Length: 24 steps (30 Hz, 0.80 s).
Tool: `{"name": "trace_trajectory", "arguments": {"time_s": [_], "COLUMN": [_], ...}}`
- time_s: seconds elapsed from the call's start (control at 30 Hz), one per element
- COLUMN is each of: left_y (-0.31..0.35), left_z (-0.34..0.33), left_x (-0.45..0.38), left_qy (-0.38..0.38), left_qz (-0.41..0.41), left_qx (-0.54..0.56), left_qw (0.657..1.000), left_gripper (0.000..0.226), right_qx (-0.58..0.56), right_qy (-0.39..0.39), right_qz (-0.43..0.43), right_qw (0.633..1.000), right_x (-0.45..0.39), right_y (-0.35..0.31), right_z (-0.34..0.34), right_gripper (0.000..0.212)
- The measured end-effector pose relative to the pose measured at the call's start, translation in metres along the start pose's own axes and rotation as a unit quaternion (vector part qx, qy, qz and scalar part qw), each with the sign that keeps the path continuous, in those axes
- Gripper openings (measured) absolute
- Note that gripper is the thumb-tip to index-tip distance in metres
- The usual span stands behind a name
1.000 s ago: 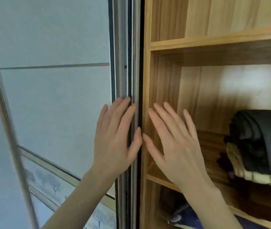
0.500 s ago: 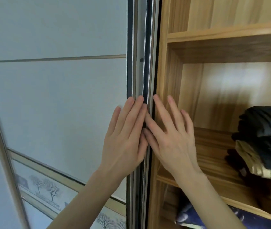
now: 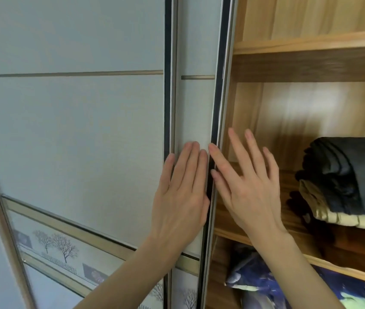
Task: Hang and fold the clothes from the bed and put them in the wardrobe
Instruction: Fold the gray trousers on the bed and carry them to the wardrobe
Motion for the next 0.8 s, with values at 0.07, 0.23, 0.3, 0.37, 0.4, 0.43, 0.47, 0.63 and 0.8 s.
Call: {"name": "trace_trajectory", "arguments": {"time_s": [0.07, 0.23, 0.3, 0.37, 0.4, 0.43, 0.47, 0.63, 0.8], "left_y": [0.011, 0.035, 0.044, 0.051, 0.054, 0.057, 0.059, 0.067, 0.070], "left_z": [0.003, 0.009, 0.012, 0.014, 0.015, 0.015, 0.015, 0.012, 0.011], "left_x": [-0.001, -0.006, -0.009, -0.012, -0.013, -0.014, -0.015, -0.021, -0.025], "left_qy": [-0.010, -0.025, -0.025, -0.017, -0.011, -0.005, 0.001, 0.024, 0.031], "left_qz": [-0.005, -0.023, -0.030, -0.026, -0.023, -0.019, -0.015, 0.010, 0.020], "left_qx": [0.022, 0.106, 0.141, 0.167, 0.176, 0.184, 0.192, 0.213, 0.221], "left_qw": [1.000, 0.994, 0.989, 0.986, 0.984, 0.983, 0.981, 0.977, 0.975], "left_gripper": [0.060, 0.060, 0.063, 0.063, 0.063, 0.062, 0.061, 0.060, 0.057], "right_qx": [0.007, 0.034, 0.050, 0.067, 0.077, 0.084, 0.090, 0.090, 0.037], "right_qy": [-0.001, 0.006, 0.013, 0.023, 0.028, 0.034, 0.039, 0.067, 0.054], "right_qz": [-0.009, -0.024, -0.029, -0.028, -0.026, -0.026, -0.028, -0.023, -0.006], "right_qw": [1.000, 0.999, 0.998, 0.997, 0.996, 0.996, 0.995, 0.993, 0.998], "right_x": [0.005, 0.016, 0.021, 0.025, 0.027, 0.029, 0.031, 0.035, 0.031], "right_y": [0.005, 0.017, 0.023, 0.029, 0.032, 0.034, 0.036, 0.031, 0.012], "right_z": [0.009, 0.036, 0.048, 0.060, 0.066, 0.073, 0.079, 0.099, 0.103], "right_gripper": [0.055, 0.053, 0.053, 0.053, 0.053, 0.053, 0.053, 0.051, 0.055]}}
Point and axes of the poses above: each hand's wrist, its own x-axis away from the middle knuckle, its own z-axis out of the back of the hand, y = z × x, the point moved 5 cm from there along -x, towards the middle knuckle, and after that the axes turned 15 degrees about -x, right-handed, at the moved point
